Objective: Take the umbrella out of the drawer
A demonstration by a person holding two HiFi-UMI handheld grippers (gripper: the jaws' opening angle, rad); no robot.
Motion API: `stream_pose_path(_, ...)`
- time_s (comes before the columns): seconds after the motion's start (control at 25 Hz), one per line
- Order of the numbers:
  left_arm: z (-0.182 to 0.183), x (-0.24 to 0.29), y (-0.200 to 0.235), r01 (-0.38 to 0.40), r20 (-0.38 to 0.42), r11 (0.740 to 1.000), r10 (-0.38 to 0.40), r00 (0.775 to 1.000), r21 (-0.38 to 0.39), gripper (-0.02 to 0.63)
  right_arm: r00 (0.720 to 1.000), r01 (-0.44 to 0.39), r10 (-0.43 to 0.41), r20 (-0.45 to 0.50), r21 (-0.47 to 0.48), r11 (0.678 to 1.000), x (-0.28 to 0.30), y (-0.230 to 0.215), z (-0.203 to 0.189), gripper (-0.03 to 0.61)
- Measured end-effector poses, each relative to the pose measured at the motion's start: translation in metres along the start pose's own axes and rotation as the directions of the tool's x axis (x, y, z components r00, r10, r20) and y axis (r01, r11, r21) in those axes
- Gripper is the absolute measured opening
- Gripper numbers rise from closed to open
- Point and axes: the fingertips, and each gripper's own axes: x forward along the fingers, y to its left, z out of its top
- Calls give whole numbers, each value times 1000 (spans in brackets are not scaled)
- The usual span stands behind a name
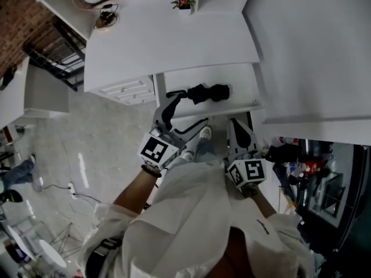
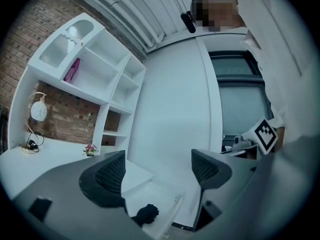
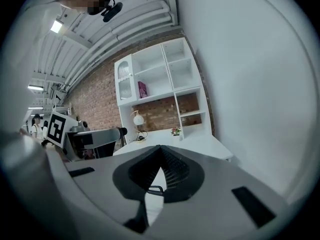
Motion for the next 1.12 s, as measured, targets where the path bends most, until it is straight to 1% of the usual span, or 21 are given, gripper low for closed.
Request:
stream_pose_path(0.16, -21, 42, 15, -2, -63, 1000, 3, 998, 14, 405, 999, -29, 29, -45, -7, 1000, 33, -29, -5, 17)
stream_pose_path(0.32, -46, 88, 35, 1, -135, 999, 4, 991, 33, 405, 991, -69, 69, -117, 5, 998, 78, -62, -20, 17)
stream_pose_path(0.4, -59, 106, 45, 4, -171, 999, 4, 985, 46, 405, 983, -89, 90, -160, 12, 996, 98, -74, -31, 17)
stream_pose_path(0.48, -75, 122, 55, 14, -211, 997, 2, 977, 76, 404, 973, -104, 107, -205, 28, 994, 114, -85, -46, 17)
stream_pose_path(0.6, -105, 140, 71, 41, -281, 993, -10, 960, 106, 404, 949, -124, 131, -288, 43, 991, 137, -93, -74, 17)
stream_pose_path(0.68, -124, 150, 80, 75, -333, 990, -31, 942, 120, 405, 930, -120, 129, -345, 47, 992, 151, -96, -94, 17)
stream_pose_path(0.76, -141, 159, 87, 118, -381, 983, -58, 923, 138, 405, 914, -99, 116, -388, 65, 993, 163, -101, -110, 17)
stream_pose_path(0.88, -169, 169, 98, 194, -448, 971, -111, 887, 143, 403, 886, -66, 98, -454, 85, 994, 180, -106, -135, 17)
stream_pose_path(1.0, -205, 168, 106, 267, -523, 957, -171, 835, 114, 403, 838, -39, 77, -540, 81, 996, 186, -104, -165, 17)
stream_pose_path(1.04, -217, 168, 109, 295, -548, 949, -190, 815, 110, 403, 821, -31, 71, -566, 80, 996, 187, -103, -173, 17)
stream_pose_path(1.12, -238, 171, 115, 361, -593, 924, -222, 774, 125, 403, 789, -23, 66, -610, 79, 997, 193, -102, -189, 17)
